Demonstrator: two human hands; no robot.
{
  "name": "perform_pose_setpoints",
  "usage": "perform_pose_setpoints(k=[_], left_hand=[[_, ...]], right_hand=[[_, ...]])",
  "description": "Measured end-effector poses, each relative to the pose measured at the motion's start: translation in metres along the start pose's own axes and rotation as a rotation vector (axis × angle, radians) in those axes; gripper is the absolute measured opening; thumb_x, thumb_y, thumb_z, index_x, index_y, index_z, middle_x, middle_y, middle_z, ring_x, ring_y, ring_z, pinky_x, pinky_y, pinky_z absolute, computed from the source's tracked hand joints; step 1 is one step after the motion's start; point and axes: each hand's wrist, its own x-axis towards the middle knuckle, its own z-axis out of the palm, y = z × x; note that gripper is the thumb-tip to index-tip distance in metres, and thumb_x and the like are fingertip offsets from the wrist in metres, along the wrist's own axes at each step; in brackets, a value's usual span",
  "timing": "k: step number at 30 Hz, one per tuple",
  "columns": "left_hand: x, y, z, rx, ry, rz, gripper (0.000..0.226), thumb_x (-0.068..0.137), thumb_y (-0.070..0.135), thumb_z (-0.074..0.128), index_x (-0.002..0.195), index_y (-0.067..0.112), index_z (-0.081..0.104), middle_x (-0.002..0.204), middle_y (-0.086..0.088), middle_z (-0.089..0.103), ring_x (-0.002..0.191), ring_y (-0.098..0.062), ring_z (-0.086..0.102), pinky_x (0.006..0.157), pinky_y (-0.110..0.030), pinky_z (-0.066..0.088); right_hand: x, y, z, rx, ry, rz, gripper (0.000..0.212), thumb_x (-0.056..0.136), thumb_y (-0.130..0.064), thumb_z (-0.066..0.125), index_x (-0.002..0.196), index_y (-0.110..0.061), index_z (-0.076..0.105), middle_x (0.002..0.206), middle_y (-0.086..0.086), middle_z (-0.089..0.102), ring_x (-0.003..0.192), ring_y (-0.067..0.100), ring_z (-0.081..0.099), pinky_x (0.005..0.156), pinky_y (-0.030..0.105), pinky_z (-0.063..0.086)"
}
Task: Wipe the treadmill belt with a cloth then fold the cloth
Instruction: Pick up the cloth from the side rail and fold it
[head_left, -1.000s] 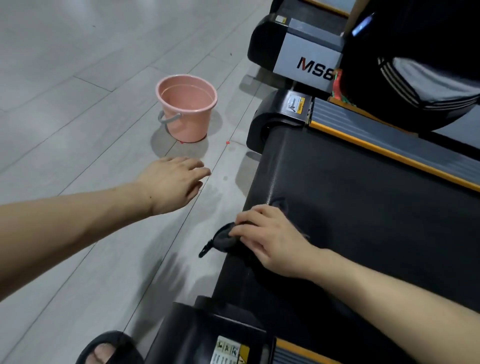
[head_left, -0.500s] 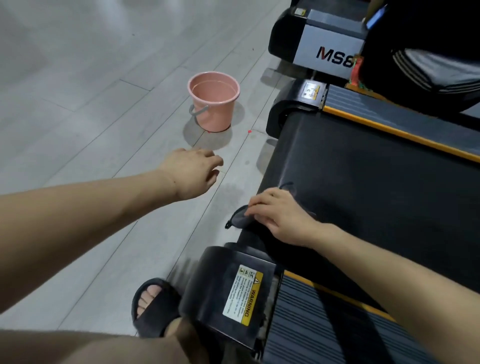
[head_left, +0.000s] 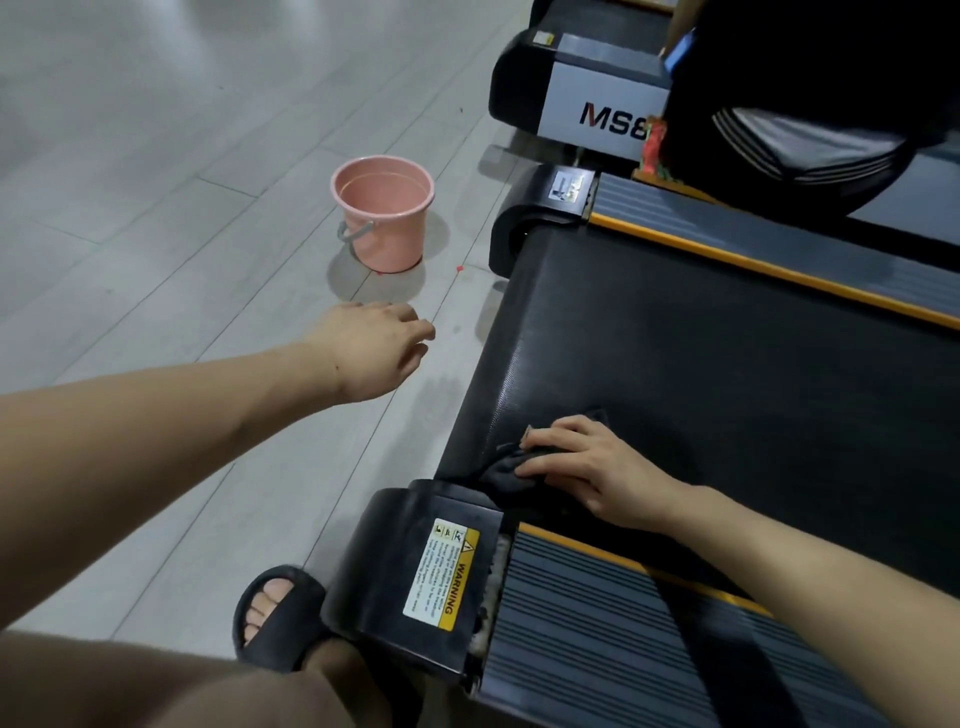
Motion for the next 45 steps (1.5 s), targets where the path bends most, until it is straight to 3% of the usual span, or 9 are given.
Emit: perform_pose_setpoints(k=[8, 11, 14, 18, 23, 32, 37, 42, 45], left_hand=[[0.008, 0.04, -0.014, -0.018, -0.018, 0.032, 0.039, 0.103, 0.044, 0.034, 0.136, 0.034, 0.053, 0.139, 0.005, 0.056, 0.121, -0.023, 0.057, 0.092, -0.038, 0.049], [0.002, 0.065, -0.016, 0.017, -0.022, 0.063, 0.038, 0.102, 0.045, 0.034, 0.133, 0.034, 0.053, 0.134, 0.004, 0.057, 0.12, -0.024, 0.057, 0.092, -0.038, 0.048], [-0.007, 0.094, -0.016, 0.012, -0.05, 0.085, 0.036, 0.101, 0.044, 0.038, 0.129, 0.03, 0.054, 0.129, 0.001, 0.058, 0.118, -0.027, 0.057, 0.094, -0.04, 0.048], [-0.021, 0.126, -0.016, -0.043, -0.083, 0.069, 0.031, 0.099, 0.041, 0.039, 0.123, 0.03, 0.055, 0.121, 0.001, 0.059, 0.114, -0.027, 0.059, 0.091, -0.04, 0.048], [-0.04, 0.153, -0.026, -0.144, -0.115, 0.045, 0.034, 0.1, 0.041, 0.04, 0.129, 0.035, 0.055, 0.122, 0.002, 0.06, 0.113, -0.026, 0.061, 0.092, -0.042, 0.05], [-0.076, 0.198, -0.031, -0.467, 0.015, -0.018, 0.03, 0.102, 0.045, 0.043, 0.127, 0.035, 0.056, 0.126, 0.008, 0.063, 0.117, -0.019, 0.059, 0.095, -0.041, 0.051], [-0.103, 0.245, 0.0, -0.509, -0.019, 0.086, 0.039, 0.1, 0.053, 0.042, 0.132, 0.036, 0.055, 0.131, 0.012, 0.061, 0.121, -0.017, 0.056, 0.098, -0.04, 0.049], [-0.097, 0.277, 0.016, -0.391, -0.117, 0.197, 0.041, 0.102, 0.043, 0.049, 0.142, 0.033, 0.051, 0.139, 0.008, 0.058, 0.126, -0.021, 0.052, 0.102, -0.041, 0.046], [-0.091, 0.288, 0.02, -0.381, -0.171, 0.221, 0.047, 0.102, 0.033, 0.051, 0.149, 0.03, 0.045, 0.143, 0.004, 0.055, 0.129, -0.023, 0.047, 0.106, -0.042, 0.043]], right_hand=[[-0.054, 0.029, -0.012, 0.08, 0.237, 0.445, 0.038, 0.093, -0.021, 0.067, 0.128, -0.037, 0.062, 0.135, -0.017, 0.058, 0.127, 0.008, 0.05, 0.107, 0.039, 0.042], [-0.065, 0.016, -0.025, 0.137, 0.269, 0.585, 0.055, 0.087, -0.035, 0.072, 0.136, -0.036, 0.048, 0.139, -0.017, 0.053, 0.129, 0.007, 0.047, 0.109, 0.03, 0.038], [-0.077, 0.006, -0.028, 0.052, 0.263, 0.667, 0.067, 0.079, -0.049, 0.076, 0.138, -0.037, 0.046, 0.14, -0.013, 0.051, 0.132, 0.01, 0.042, 0.11, 0.033, 0.038], [-0.083, -0.001, -0.019, 0.035, 0.242, 0.798, 0.059, 0.081, -0.043, 0.075, 0.135, -0.038, 0.049, 0.13, -0.012, 0.057, 0.121, 0.015, 0.048, 0.098, 0.034, 0.043], [-0.081, -0.008, -0.046, 0.023, 0.206, 0.869, 0.028, 0.086, -0.031, 0.065, 0.114, -0.033, 0.061, 0.107, -0.002, 0.07, 0.104, 0.026, 0.064, 0.084, 0.037, 0.05], [-0.162, -0.108, -0.083, 0.084, 0.536, 0.73, 0.028, 0.075, -0.026, 0.071, 0.103, -0.031, 0.07, 0.098, -0.015, 0.069, 0.09, 0.01, 0.065, 0.081, 0.03, 0.053], [-0.218, -0.143, -0.023, 0.06, 0.156, 0.739, 0.048, 0.082, -0.06, 0.066, 0.124, -0.037, 0.06, 0.127, -0.024, 0.051, 0.121, 0.003, 0.045, 0.095, 0.026, 0.045], [-0.245, -0.135, -0.008, 0.153, 0.34, 0.886, 0.039, 0.093, -0.056, 0.057, 0.124, -0.033, 0.061, 0.119, -0.018, 0.058, 0.114, 0.004, 0.053, 0.095, 0.026, 0.046], [-0.247, -0.126, -0.006, 0.113, 0.322, 0.991, 0.037, 0.095, -0.05, 0.057, 0.126, -0.03, 0.059, 0.118, -0.013, 0.058, 0.114, 0.011, 0.055, 0.094, 0.029, 0.048]])
